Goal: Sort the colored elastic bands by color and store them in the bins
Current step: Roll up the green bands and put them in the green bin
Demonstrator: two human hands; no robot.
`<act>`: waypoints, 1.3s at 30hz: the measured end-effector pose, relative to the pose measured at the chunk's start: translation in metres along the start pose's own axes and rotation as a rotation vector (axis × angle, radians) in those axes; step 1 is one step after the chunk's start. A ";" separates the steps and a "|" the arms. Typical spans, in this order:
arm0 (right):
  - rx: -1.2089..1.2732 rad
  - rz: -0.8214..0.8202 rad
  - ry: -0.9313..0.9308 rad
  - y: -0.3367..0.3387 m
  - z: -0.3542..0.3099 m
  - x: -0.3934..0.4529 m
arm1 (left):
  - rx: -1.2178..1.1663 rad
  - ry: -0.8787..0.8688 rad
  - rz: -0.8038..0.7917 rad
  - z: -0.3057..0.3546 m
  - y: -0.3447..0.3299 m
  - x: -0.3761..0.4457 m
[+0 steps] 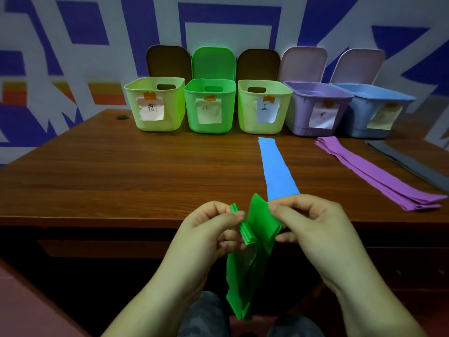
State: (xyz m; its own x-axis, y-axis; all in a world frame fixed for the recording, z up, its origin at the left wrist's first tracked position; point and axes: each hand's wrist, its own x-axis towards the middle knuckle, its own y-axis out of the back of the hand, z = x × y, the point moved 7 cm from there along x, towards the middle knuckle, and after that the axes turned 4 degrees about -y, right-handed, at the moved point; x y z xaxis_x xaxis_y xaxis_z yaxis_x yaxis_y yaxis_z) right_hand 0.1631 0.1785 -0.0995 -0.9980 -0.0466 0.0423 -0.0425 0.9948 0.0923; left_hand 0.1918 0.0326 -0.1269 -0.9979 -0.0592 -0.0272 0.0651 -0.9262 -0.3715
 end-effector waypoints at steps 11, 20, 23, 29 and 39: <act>-0.084 -0.054 0.113 -0.012 0.008 -0.022 | 0.020 -0.097 -0.054 -0.020 -0.001 -0.004; -0.105 0.030 0.188 -0.015 0.039 -0.039 | 0.032 -0.080 -0.043 -0.049 0.019 -0.011; -0.081 0.004 0.190 -0.018 0.046 -0.044 | 0.031 -0.069 -0.027 -0.057 0.022 -0.014; -0.066 -0.003 0.146 -0.019 0.064 -0.049 | 0.018 -0.039 -0.041 -0.070 0.020 -0.017; -0.075 0.011 0.112 -0.017 0.080 -0.047 | 0.017 0.003 -0.041 -0.079 0.021 -0.015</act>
State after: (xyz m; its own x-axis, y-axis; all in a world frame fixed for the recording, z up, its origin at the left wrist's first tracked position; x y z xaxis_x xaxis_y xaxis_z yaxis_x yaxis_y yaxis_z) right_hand 0.2069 0.1710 -0.1829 -0.9867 -0.0496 0.1545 -0.0237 0.9860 0.1652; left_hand 0.2086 0.0433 -0.2078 -0.9997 -0.0194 -0.0153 0.0236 -0.9340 -0.3566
